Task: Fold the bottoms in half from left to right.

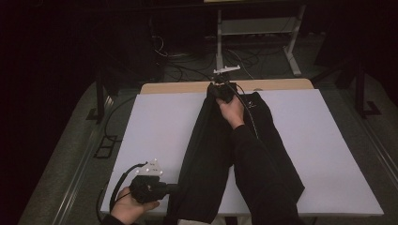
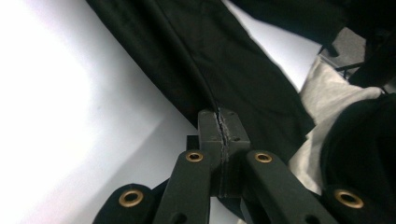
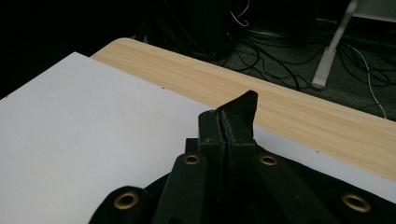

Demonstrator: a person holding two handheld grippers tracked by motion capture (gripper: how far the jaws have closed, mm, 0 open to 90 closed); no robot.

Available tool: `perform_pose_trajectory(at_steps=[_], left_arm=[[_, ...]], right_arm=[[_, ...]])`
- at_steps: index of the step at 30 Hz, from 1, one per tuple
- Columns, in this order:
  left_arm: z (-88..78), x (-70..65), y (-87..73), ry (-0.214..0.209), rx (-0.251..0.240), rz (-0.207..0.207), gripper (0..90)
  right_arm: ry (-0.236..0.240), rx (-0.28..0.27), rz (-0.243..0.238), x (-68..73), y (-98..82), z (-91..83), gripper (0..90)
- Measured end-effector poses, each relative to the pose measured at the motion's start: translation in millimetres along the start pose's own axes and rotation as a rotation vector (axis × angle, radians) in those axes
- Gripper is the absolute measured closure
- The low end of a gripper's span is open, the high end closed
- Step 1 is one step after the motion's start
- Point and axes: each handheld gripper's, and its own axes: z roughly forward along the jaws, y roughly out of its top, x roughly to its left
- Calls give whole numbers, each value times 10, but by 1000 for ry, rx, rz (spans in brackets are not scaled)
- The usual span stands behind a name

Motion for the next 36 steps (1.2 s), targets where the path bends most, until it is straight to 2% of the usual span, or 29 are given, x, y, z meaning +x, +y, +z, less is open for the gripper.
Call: perform_pose_trajectory(at_steps=[5, 15, 26, 36], left_arm=[[12, -114, 106, -18, -23, 41, 886], [67, -224, 224, -50, -44, 72, 886], [196, -319, 348, -84, -39, 104, 886], [298, -445, 490, -116, -28, 147, 886]], right_arm=[[0, 2, 5, -45, -10, -24, 863], [-5, 9, 10, -137, -47, -77, 863], [-19, 22, 33, -331, -141, -164, 863], [-29, 25, 40, -448, -213, -223, 863]])
